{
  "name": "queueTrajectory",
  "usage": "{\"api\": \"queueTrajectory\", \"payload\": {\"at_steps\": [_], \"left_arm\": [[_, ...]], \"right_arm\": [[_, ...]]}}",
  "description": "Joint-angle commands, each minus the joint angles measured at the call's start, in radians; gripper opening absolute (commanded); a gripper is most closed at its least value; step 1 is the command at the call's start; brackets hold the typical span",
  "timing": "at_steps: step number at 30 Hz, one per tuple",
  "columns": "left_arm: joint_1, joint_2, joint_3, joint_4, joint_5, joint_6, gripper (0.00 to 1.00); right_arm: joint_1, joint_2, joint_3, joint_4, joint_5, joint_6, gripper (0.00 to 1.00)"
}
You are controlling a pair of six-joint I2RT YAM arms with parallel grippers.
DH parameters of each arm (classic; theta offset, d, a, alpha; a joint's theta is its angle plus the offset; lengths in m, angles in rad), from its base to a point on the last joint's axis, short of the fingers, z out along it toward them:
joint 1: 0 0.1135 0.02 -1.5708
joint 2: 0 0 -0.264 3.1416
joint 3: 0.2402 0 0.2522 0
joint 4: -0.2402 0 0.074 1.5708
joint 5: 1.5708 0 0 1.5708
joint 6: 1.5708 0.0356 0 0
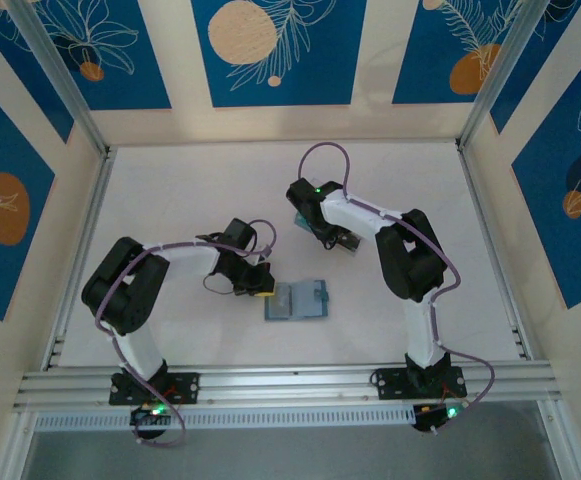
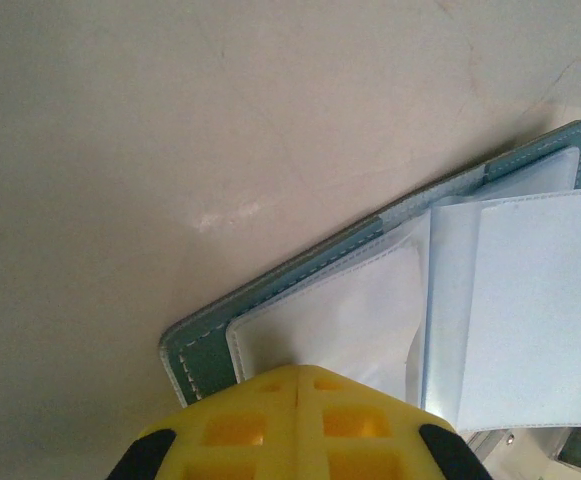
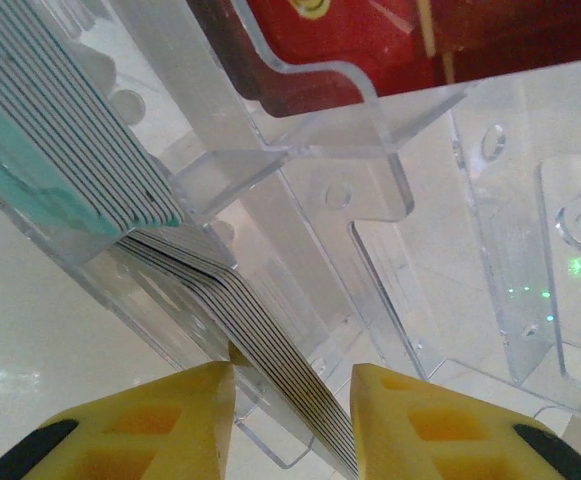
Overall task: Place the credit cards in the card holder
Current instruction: Pick up the credit card from the storage box.
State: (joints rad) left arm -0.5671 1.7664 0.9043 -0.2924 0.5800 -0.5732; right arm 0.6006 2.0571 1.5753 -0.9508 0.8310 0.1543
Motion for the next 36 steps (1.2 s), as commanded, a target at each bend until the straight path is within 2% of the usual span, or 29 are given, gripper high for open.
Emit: {"api": "queueTrajectory", "payload": {"at_steps": [1, 7, 36], "left_arm": [[0.016, 0.021, -0.020, -0.042, -0.053, 0.006, 0.00], [0.018, 0.021, -0.023, -0.040, -0.053, 0.005, 0.00], [0.016, 0.021, -0.024, -0.040, -0.050, 0.003, 0.00]], "right_arm": [[-0.005, -0.040, 0.033, -0.005, 0.000, -0.013, 0.36], [-0.005, -0.043, 0.034, -0.011, -0.003, -0.018, 0.30], [0.011, -0.038, 0.069, -0.092, -0.078, -0.032, 0.18]]}}
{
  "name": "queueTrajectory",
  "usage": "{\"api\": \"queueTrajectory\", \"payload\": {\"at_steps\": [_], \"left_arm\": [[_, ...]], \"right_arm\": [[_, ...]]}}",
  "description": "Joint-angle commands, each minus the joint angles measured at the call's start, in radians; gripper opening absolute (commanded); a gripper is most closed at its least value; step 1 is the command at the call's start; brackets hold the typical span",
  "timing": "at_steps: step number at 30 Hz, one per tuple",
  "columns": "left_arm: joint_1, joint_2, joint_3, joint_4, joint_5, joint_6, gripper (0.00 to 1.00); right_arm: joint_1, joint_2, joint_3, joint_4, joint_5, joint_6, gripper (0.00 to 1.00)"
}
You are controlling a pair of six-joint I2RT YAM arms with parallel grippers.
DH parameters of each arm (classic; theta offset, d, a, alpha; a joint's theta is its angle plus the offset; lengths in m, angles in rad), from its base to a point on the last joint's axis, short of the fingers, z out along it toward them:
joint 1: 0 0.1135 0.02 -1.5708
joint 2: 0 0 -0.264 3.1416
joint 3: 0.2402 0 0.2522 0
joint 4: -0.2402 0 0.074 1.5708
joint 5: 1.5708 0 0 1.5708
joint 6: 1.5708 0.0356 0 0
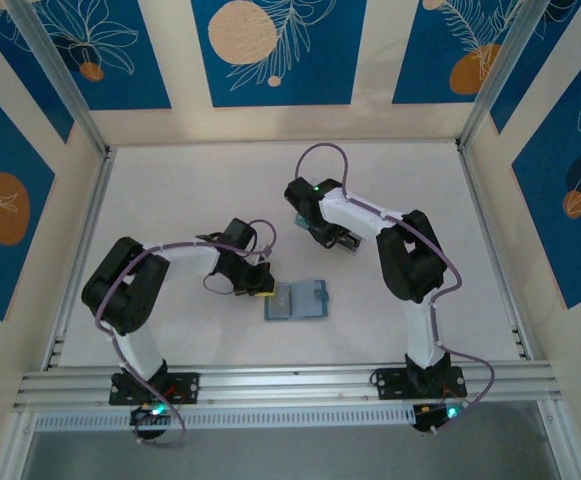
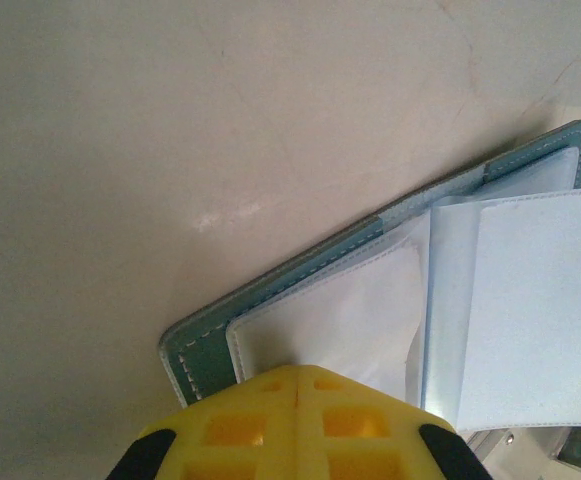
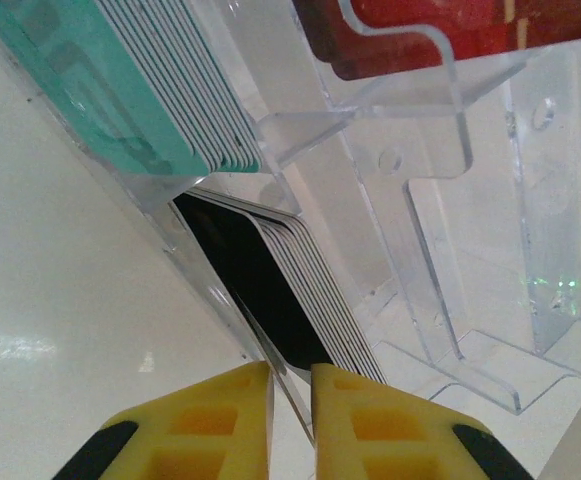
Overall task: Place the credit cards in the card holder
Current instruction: Pick up the credit card from the storage box.
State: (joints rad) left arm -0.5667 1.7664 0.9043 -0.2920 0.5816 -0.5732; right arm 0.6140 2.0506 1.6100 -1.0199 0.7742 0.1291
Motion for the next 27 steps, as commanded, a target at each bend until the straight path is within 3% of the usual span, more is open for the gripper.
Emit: {"api": "queueTrajectory", "payload": {"at_steps": [1, 27], "left_arm": [[0.016, 0.021, -0.024, -0.041, -0.051, 0.003, 0.00], [0.016, 0.016, -0.019, -0.050, -0.045, 0.006, 0.00]], "right_arm": [[-0.003, -0.030, 0.037, -0.025, -0.021, -0.009, 0.18], [-0.003, -0.047, 0.110, -0.093, -0.020, -0.011, 0.06]]}}
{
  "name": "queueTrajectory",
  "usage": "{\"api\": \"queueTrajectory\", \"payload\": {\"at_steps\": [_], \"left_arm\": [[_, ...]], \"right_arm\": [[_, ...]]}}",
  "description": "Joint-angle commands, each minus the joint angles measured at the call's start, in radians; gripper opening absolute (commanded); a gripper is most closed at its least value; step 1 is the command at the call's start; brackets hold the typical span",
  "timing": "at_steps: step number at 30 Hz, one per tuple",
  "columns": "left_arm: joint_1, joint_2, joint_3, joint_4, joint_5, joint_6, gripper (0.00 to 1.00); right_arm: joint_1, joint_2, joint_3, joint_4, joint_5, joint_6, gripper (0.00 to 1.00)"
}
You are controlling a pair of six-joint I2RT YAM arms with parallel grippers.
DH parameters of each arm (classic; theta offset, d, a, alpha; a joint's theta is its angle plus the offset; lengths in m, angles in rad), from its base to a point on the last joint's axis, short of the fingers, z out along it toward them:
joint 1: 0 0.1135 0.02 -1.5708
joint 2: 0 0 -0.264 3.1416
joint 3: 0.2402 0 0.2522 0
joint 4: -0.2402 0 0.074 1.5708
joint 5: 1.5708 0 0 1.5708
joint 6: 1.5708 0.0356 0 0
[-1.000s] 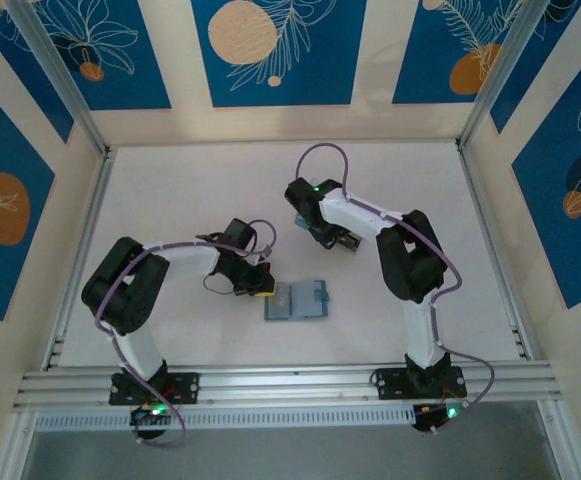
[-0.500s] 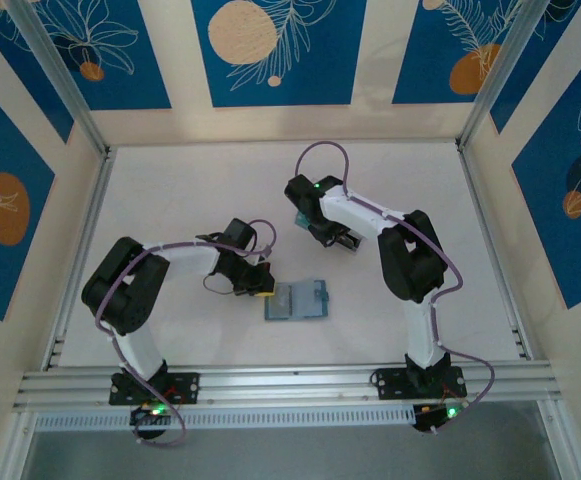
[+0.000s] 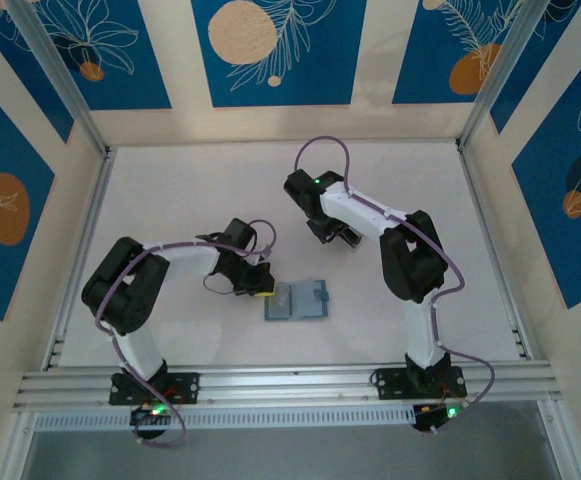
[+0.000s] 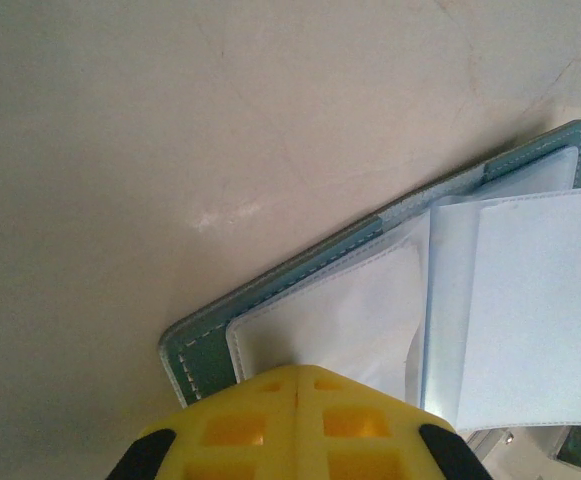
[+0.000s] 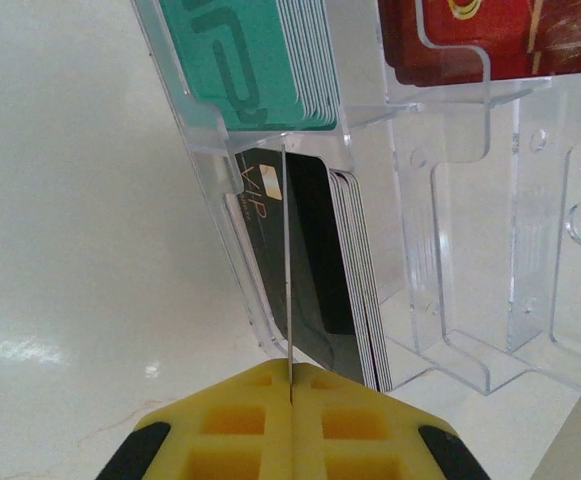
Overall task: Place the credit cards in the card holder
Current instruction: Pick up the credit card from the storage box, then insert the credit card into the card slot.
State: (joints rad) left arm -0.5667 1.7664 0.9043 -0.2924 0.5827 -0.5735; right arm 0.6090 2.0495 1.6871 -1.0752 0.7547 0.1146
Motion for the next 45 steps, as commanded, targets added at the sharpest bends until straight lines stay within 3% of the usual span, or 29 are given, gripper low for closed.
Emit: {"api": "queueTrajectory", "payload": {"at_steps": [1, 8, 11, 16, 20, 23, 33, 45], "left_arm": [[0.017, 0.016, -0.019, -0.050, -0.047, 0.006, 0.00], [0.016, 0.014, -0.021, -0.054, -0.045, 0.010, 0.00], [0.017, 0.008, -0.021, -0.056, -0.044, 0.012, 0.00], [0.017, 0.010, -0.022, -0.058, -0.043, 0.016, 0.00], [0.017, 0.014, -0.022, -0.060, -0.043, 0.016, 0.00], [0.016, 0.011, -0.024, -0.062, -0.045, 0.017, 0.00], [0.015, 0.011, -0.024, -0.063, -0.045, 0.018, 0.00], [0.015, 0.012, -0.024, -0.061, -0.045, 0.016, 0.00]], "right_arm": [[0.006, -0.046, 0.038, -0.044, 0.000, 0.005, 0.05], [0.067, -0.115, 0.089, -0.100, 0.023, 0.037, 0.02], [0.094, -0.185, 0.076, -0.098, -0.043, 0.077, 0.00], [0.122, -0.347, -0.083, 0.040, -0.335, 0.176, 0.00], [0.124, -0.483, -0.321, 0.270, -0.597, 0.309, 0.00], [0.140, -0.561, -0.493, 0.462, -0.726, 0.409, 0.00], [0.124, -0.680, -0.911, 0.881, -0.853, 0.566, 0.00], [0.048, -0.664, -1.056, 1.046, -0.953, 0.672, 0.00]]}}
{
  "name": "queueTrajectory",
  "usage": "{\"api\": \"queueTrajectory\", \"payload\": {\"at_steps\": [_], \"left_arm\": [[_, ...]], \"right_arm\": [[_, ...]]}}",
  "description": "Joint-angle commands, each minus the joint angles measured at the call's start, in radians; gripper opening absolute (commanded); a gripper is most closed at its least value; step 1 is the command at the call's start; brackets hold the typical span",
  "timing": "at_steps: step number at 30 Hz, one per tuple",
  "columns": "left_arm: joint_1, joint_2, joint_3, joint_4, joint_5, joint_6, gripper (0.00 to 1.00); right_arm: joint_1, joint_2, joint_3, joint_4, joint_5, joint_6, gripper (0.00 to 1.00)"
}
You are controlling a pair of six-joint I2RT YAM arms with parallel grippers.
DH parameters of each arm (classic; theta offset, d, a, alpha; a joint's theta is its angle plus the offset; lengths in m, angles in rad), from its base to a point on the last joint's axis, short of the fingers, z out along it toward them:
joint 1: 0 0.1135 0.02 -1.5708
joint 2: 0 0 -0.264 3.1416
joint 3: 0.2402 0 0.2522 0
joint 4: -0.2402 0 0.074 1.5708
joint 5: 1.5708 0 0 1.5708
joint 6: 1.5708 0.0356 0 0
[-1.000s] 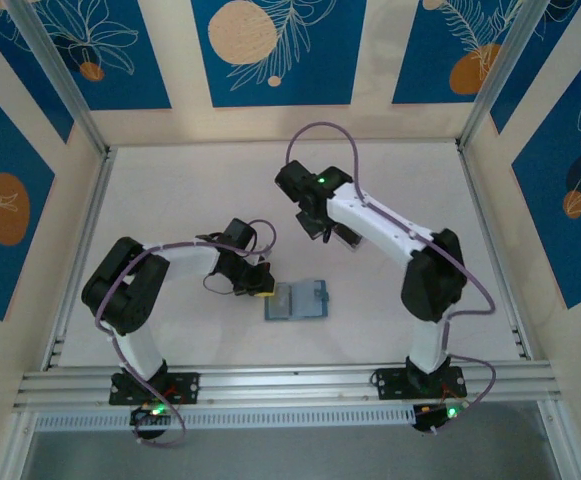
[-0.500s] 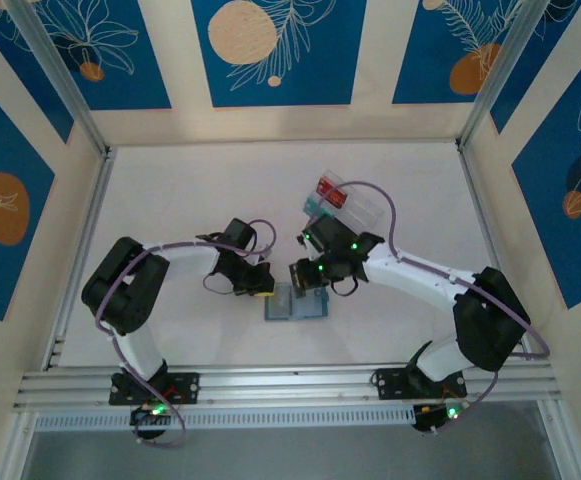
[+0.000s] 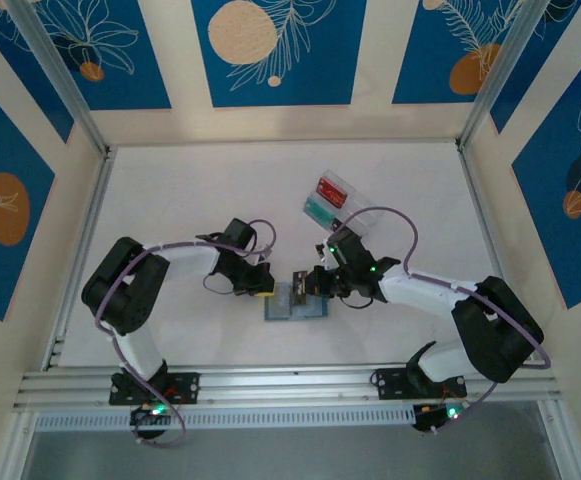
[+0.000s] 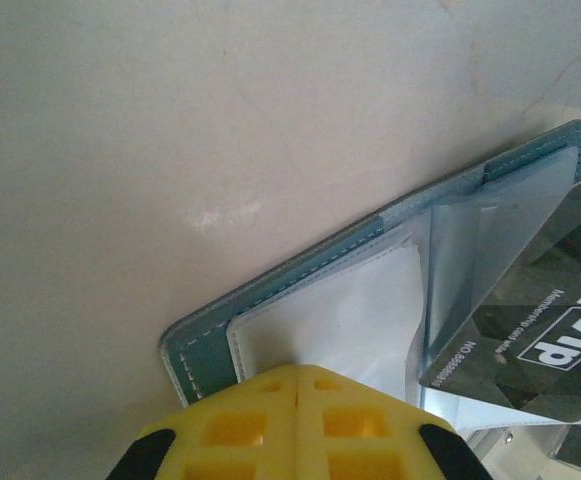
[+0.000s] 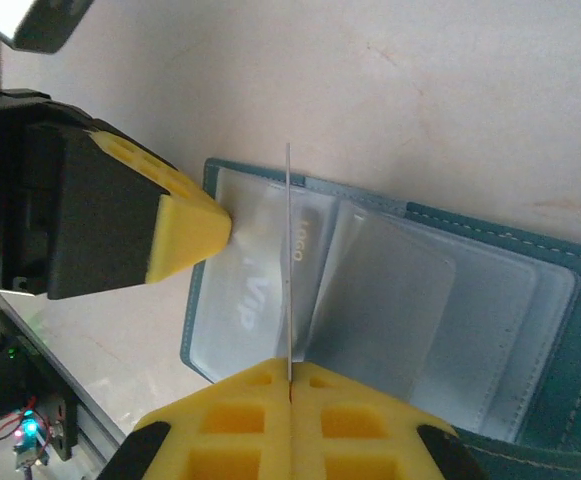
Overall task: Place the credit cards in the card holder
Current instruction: Insert the credit card into the card slot.
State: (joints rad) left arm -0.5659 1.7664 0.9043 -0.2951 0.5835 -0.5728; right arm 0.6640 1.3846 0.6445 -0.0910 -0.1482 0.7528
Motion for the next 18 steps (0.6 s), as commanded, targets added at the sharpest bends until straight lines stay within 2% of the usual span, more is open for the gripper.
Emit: {"api": "queueTrajectory", "payload": {"at_steps": [1, 4, 18], "left_arm": [[0.015, 0.013, -0.024, -0.059, -0.046, 0.016, 0.00], [0.015, 0.014, -0.025, -0.058, -0.046, 0.016, 0.00], [0.015, 0.007, -0.028, -0.059, -0.047, 0.015, 0.00]], "right_arm": [[-0.010, 0.003, -0.020, 0.074, -0.060, 0.040, 0.00], [-0.026, 0.018, -0.035, 0.104, -0.095, 0.061, 0.00], [-0.031, 0.015, -0.056, 0.063, -0.041, 0.042, 0.00]]}}
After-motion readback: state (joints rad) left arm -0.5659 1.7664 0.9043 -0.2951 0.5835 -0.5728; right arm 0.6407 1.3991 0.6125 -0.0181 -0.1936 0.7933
